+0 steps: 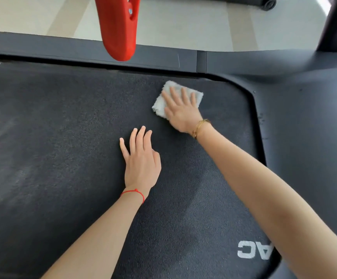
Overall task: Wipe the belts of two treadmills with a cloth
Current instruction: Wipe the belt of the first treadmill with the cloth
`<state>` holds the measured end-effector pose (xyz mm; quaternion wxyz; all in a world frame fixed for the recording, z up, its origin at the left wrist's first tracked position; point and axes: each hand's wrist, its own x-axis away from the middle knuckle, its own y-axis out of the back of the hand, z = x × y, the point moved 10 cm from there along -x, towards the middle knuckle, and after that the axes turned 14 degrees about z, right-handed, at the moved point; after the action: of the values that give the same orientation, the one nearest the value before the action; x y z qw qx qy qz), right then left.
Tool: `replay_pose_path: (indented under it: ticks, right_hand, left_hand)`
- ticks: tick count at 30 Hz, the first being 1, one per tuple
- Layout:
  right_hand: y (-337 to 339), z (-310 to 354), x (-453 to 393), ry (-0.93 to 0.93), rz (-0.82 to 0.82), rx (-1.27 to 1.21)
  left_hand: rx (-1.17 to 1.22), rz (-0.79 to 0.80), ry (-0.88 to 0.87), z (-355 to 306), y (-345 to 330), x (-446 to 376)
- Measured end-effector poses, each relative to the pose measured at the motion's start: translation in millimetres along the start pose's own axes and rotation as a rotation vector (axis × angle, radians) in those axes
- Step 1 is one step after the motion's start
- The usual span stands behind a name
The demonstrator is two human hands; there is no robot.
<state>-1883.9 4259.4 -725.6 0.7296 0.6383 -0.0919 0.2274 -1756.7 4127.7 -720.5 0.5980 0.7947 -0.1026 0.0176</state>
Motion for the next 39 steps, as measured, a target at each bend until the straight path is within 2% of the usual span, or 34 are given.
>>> replay_pose_path:
  ticks: [2,4,7,10,14,21,23,25,28,31,35,39]
  right_hand:
    - [-10,23,6,0.127,0.008,0.053]
    - [-6,12,5,0.174,0.010,0.086]
    - [21,-61,-6,-0.024,-0.052,0.122]
    - [35,-115,-13,-0.251,-0.023,-0.090]
    - [23,-93,-13,-0.264,0.006,-0.177]
    - [-10,-22,29,0.081,-0.028,0.005]
    - [-17,-26,37,0.141,-0.008,0.042]
    - [-9,-56,34,0.079,-0.012,0.028]
    - [8,-120,27,-0.167,-0.012,-0.070]
    - [9,-136,33,-0.272,-0.027,-0.147]
    - [-12,-102,75,-0.291,-0.099,-0.133]
    - [-49,-55,139,-0.117,-0.107,-0.078]
  left_hand:
    - [0.003,-0.005,-0.002,1,0,-1]
    - [0.013,-0.009,-0.008,1,0,0]
    - [0.030,-0.023,-0.008,2,1,0]
    - [0.021,-0.022,-0.005,0,1,-1]
    - [0.002,-0.016,-0.002,0,0,-1]
    - [-0.014,-0.022,0.002,0,0,-1]
    - [-0.002,-0.023,0.002,1,1,-1]
    - [0.006,-0.027,0.001,1,1,0]
    - [0.013,-0.028,0.004,0,3,0]
    - [0.013,-0.026,0.010,0,3,-2]
    - [0.001,-0.026,0.012,-1,2,-1]
    - [-0.004,-0.028,0.014,1,1,-1]
